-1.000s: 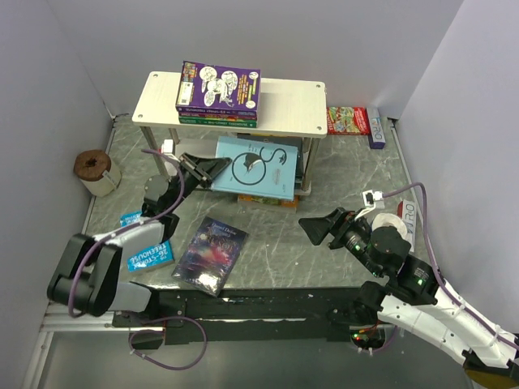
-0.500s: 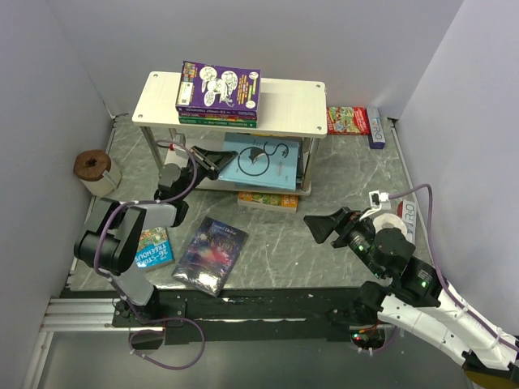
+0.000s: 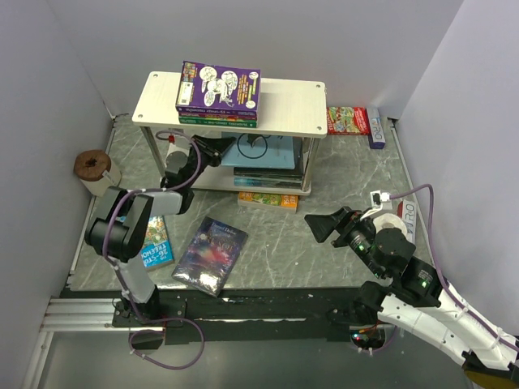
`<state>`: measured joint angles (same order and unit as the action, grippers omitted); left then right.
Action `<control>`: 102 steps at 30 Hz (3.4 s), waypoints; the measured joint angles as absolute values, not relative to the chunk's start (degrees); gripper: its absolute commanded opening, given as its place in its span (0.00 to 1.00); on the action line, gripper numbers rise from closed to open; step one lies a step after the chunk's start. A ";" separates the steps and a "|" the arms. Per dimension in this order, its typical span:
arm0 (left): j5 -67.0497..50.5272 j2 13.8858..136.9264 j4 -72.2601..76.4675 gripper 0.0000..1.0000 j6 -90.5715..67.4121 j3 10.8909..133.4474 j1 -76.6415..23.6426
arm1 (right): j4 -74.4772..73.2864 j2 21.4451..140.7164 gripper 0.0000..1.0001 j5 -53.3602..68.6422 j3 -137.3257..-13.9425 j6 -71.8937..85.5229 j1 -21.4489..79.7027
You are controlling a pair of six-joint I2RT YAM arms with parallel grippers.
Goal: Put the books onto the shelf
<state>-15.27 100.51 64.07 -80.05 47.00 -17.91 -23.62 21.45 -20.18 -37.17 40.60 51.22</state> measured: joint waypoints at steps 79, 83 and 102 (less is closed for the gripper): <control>-14.17 101.08 16.34 0.59 -57.76 63.09 -14.68 | -24.03 21.96 0.95 -18.28 -35.90 42.50 51.11; -15.64 100.97 16.51 0.43 -57.63 63.09 -14.61 | -24.03 22.06 0.95 -18.04 -35.90 42.54 51.11; -22.92 100.97 19.42 0.13 -57.71 63.00 -15.73 | -23.75 22.09 0.95 -17.47 -35.03 42.59 51.11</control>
<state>-22.92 100.97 19.42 -57.71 63.00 -15.73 -23.75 22.09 -17.47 -35.03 42.59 51.11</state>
